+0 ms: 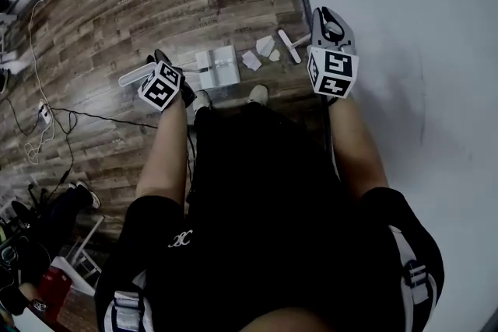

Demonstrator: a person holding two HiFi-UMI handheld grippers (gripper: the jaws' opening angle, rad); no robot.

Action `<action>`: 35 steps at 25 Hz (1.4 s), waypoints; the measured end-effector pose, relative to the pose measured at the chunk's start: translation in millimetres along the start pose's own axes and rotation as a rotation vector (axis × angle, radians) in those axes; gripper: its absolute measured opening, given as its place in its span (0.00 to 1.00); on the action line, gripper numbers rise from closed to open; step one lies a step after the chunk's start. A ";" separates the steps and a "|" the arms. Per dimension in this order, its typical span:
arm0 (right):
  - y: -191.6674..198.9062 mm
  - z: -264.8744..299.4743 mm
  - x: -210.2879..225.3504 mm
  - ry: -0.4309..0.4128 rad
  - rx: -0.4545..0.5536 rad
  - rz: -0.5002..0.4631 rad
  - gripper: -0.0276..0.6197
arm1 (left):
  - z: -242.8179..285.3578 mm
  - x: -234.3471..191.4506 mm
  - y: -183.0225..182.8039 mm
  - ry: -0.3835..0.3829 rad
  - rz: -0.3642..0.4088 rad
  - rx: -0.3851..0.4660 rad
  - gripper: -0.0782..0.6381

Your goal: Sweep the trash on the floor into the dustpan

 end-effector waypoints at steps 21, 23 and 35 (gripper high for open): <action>-2.2 21.7 -126.2 -0.240 -0.104 0.099 0.14 | -11.2 31.5 17.1 0.085 0.007 0.027 0.28; -4.8 24.4 -125.6 -0.246 -0.108 0.128 0.14 | -10.8 30.3 17.5 0.081 0.001 0.029 0.29; -19.7 38.0 -110.1 -0.271 -0.110 0.300 0.15 | -6.7 27.7 18.8 0.087 -0.015 0.039 0.30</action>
Point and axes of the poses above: the fingertips, and each gripper's own axes: z forward along the fingers, x to its right, y out of its underside, the point moved 2 cm from there along -z, backward along the fingers, and after that the axes turned 8 degrees about z, right-handed, at the moved point
